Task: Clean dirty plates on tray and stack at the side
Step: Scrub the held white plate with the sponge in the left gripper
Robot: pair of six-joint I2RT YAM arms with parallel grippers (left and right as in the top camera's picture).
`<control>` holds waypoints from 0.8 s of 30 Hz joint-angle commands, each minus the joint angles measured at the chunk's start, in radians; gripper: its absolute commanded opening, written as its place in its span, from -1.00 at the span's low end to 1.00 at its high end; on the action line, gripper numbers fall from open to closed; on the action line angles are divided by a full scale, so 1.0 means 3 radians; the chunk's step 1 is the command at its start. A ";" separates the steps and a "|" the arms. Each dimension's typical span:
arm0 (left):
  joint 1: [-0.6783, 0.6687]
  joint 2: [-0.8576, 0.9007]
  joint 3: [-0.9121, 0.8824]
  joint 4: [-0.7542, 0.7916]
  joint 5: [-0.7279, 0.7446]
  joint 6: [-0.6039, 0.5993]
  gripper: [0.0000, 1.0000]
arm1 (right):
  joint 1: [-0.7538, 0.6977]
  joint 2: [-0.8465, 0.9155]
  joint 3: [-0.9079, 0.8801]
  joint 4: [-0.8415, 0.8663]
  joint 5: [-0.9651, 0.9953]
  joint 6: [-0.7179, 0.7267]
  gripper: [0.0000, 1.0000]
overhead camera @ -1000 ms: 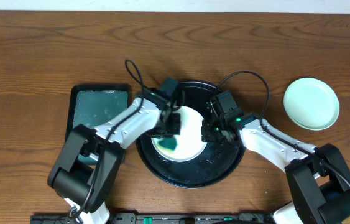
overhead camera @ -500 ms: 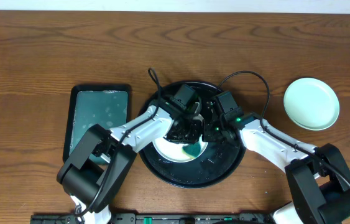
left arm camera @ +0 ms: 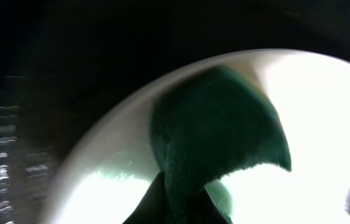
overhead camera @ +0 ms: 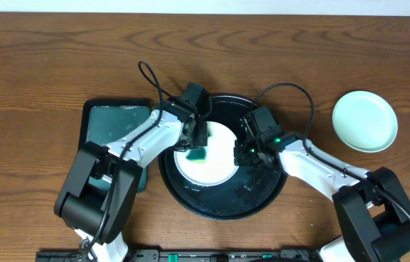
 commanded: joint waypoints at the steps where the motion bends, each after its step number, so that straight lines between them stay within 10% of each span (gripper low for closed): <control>1: 0.0134 0.0165 -0.0125 -0.0259 -0.1436 0.0086 -0.86 | 0.0046 0.0058 -0.0045 -0.0080 -0.0058 -0.0027 -0.97; 8: 0.0064 0.0165 -0.0125 -0.0786 -0.1286 0.0205 -0.86 | 0.0046 0.0058 -0.0045 -0.0080 -0.0058 -0.0027 -0.97; 18: -0.0280 0.0165 -0.0125 -0.0664 0.1367 0.0965 -0.86 | 0.0046 0.0058 -0.0045 -0.0080 -0.0057 -0.0025 -0.97; 24: -0.0451 0.0167 -0.0125 -0.0242 0.1836 0.0902 -0.86 | 0.0046 0.0058 -0.0045 -0.0081 -0.0057 -0.0027 -0.97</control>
